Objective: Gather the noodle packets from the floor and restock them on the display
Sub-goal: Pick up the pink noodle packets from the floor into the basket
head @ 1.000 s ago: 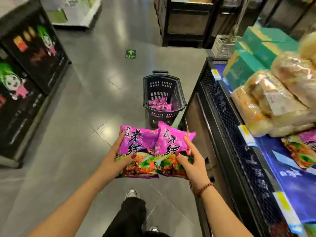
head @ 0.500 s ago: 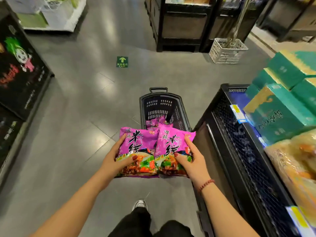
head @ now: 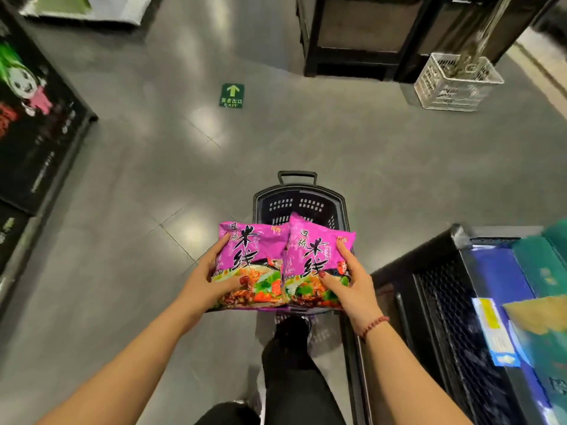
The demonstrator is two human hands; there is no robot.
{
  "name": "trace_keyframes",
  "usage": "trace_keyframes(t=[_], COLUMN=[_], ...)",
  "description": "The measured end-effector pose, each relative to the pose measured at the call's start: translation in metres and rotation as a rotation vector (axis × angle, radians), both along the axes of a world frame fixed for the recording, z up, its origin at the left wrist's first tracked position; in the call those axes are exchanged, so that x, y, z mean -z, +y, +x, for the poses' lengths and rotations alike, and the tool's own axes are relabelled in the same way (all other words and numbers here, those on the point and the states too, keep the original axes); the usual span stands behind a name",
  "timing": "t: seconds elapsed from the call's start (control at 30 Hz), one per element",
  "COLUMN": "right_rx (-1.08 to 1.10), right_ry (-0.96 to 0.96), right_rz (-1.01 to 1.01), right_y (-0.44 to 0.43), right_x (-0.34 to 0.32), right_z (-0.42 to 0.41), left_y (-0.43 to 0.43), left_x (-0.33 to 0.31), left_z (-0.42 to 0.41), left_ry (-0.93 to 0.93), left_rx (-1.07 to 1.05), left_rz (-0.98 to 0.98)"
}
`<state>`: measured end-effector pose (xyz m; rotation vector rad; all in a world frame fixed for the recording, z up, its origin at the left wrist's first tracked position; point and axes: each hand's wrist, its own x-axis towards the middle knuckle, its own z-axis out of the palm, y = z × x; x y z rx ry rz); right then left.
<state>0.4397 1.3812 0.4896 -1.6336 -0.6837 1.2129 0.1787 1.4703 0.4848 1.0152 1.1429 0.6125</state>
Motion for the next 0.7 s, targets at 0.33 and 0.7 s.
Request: trace_keyframes(t=[0.33,0.7], right_rx=[0.013,0.032], right_ry=[0.018,-0.221], right_rz=[-0.095,-0.187], right_y=[0.143,0.238], right_x=[0.061,0.261], right_z=[0.093,0.136], left_y=[0.132,0.224], left_x=[0.053,0.277], left_z=[0.099,0.182], left_ry=[0.067,0.164], left_rx=[-0.024,-0.039], left_rz=[-0.059,-0.189])
